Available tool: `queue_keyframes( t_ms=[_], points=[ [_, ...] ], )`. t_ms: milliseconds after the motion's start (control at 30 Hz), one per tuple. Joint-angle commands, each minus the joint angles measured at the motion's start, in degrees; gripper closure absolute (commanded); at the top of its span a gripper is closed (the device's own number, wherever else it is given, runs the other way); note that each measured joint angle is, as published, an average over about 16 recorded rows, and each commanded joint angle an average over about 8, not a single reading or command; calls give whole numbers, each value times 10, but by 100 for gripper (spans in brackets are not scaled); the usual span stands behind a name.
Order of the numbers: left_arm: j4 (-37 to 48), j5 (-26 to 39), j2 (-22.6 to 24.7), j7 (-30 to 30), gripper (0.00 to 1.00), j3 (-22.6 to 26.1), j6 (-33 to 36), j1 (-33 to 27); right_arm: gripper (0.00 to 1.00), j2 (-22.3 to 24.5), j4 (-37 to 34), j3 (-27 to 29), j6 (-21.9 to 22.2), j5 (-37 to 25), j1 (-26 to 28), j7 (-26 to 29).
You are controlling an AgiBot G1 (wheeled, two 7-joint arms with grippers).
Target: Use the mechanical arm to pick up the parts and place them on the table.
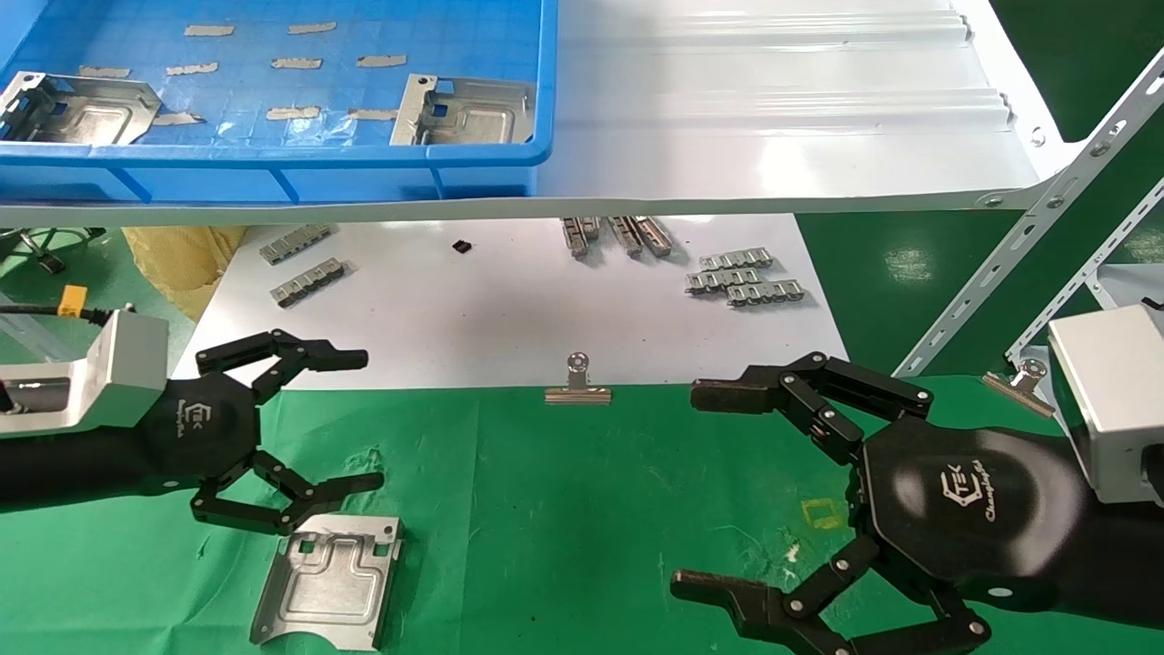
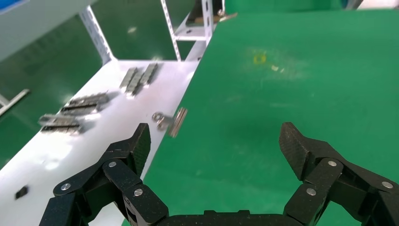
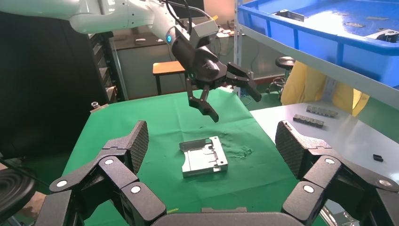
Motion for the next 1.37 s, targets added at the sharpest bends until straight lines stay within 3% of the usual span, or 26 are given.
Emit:
queue_keyframes(
  t_ms=[33, 1367],
  points=[
    [-19, -3, -2, -14, 0, -13, -2, 12, 0, 0, 0, 0, 0, 0, 0, 0],
    [-382, -65, -49, -286, 0, -258, -40, 228, 0, 0, 0, 0, 0, 0, 0, 0]
  ],
)
